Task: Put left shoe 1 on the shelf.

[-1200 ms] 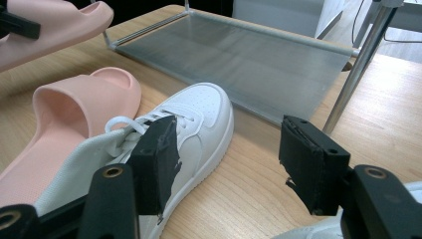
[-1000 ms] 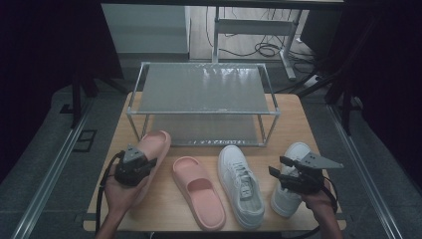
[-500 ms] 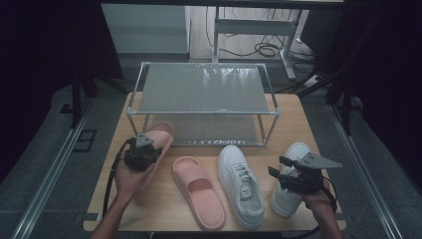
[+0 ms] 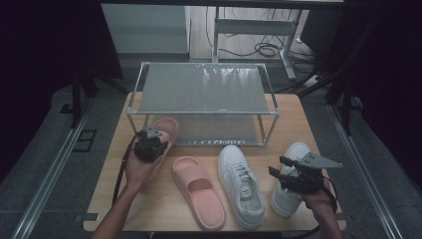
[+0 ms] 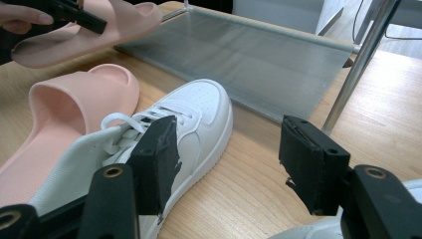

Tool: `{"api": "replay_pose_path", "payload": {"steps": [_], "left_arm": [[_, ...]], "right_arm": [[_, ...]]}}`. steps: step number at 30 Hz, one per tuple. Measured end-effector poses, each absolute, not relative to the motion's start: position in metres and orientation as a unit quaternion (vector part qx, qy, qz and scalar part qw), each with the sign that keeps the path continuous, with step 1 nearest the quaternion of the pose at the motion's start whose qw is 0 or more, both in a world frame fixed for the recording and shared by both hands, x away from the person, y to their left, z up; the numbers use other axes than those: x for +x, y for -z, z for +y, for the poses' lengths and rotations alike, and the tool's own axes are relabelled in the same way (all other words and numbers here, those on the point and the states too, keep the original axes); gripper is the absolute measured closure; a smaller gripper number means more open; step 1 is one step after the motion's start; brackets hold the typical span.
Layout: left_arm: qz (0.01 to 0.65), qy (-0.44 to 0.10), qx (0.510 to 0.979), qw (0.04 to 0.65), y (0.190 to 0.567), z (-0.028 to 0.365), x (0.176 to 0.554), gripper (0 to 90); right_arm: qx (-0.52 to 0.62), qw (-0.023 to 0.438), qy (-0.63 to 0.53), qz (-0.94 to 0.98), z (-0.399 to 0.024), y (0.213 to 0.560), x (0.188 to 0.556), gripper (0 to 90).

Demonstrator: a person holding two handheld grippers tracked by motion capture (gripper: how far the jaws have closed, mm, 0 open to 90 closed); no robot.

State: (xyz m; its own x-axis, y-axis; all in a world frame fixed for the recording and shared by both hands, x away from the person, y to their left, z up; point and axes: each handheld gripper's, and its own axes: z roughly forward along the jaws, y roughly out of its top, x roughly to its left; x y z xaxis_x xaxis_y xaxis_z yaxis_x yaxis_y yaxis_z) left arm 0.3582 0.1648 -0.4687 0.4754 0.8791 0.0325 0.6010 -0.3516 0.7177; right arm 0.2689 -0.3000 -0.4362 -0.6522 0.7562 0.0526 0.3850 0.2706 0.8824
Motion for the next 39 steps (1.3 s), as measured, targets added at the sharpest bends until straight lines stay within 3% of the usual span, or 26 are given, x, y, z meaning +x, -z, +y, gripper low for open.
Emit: {"api": "replay_pose_path", "payload": {"steps": [35,39], "left_arm": [[0.464,-0.216,0.804,0.301,0.489,0.137,0.402,84.0],[0.463,-0.212,0.808,0.296,0.491,0.138,0.402,76.6]], "right_arm": [[0.371,0.194,-0.478,0.772,-0.302,0.437,0.269,40.8],[0.371,0.194,-0.478,0.772,-0.302,0.437,0.270,40.8]]}}
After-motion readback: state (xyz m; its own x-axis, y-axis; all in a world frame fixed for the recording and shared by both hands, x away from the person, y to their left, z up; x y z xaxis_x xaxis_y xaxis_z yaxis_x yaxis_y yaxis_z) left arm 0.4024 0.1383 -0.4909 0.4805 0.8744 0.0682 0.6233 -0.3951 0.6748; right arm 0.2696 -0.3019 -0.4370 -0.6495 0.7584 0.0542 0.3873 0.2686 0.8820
